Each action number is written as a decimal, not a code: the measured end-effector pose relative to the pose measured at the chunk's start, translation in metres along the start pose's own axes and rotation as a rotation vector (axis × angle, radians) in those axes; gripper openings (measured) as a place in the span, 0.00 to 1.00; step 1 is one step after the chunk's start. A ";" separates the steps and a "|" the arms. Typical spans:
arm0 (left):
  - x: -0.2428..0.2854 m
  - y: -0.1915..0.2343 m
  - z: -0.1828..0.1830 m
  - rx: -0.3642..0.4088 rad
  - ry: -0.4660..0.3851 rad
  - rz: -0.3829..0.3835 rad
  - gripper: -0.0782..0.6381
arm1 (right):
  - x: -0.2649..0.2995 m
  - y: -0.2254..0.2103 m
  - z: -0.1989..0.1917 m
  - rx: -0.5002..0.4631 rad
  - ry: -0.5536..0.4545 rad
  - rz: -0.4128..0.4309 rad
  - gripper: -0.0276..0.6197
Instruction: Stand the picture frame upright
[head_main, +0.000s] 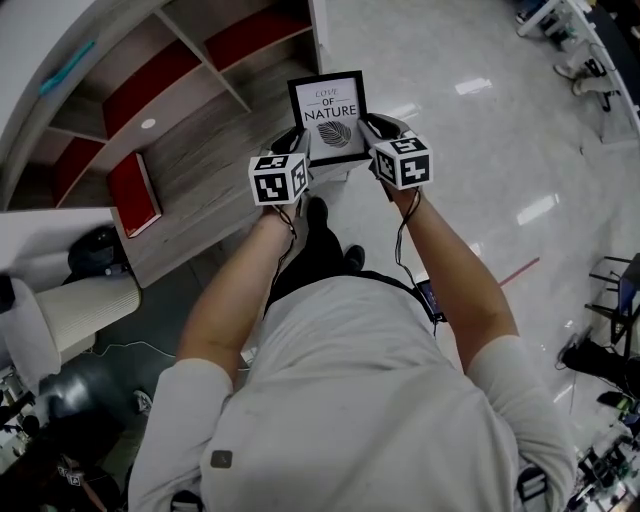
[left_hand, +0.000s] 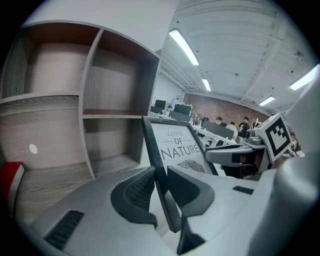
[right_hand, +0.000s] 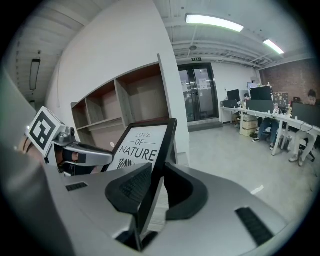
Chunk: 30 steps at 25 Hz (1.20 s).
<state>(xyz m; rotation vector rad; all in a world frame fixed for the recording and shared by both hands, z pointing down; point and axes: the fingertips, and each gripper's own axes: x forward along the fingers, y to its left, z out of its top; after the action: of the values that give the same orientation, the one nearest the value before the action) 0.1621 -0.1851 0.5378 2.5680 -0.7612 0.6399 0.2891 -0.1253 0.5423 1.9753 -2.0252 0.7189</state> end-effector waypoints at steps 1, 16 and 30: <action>0.004 0.005 0.002 0.009 -0.005 0.002 0.24 | 0.005 0.000 0.002 -0.004 -0.009 -0.003 0.18; 0.083 0.065 0.030 0.071 -0.026 0.010 0.24 | 0.093 -0.033 0.024 -0.017 -0.058 -0.023 0.18; 0.151 0.099 0.030 0.020 0.000 -0.035 0.24 | 0.156 -0.068 0.019 0.025 -0.033 -0.030 0.19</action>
<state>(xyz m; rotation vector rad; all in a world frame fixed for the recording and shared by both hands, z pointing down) 0.2272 -0.3381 0.6146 2.5933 -0.7118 0.6391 0.3487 -0.2687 0.6138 2.0392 -2.0106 0.7128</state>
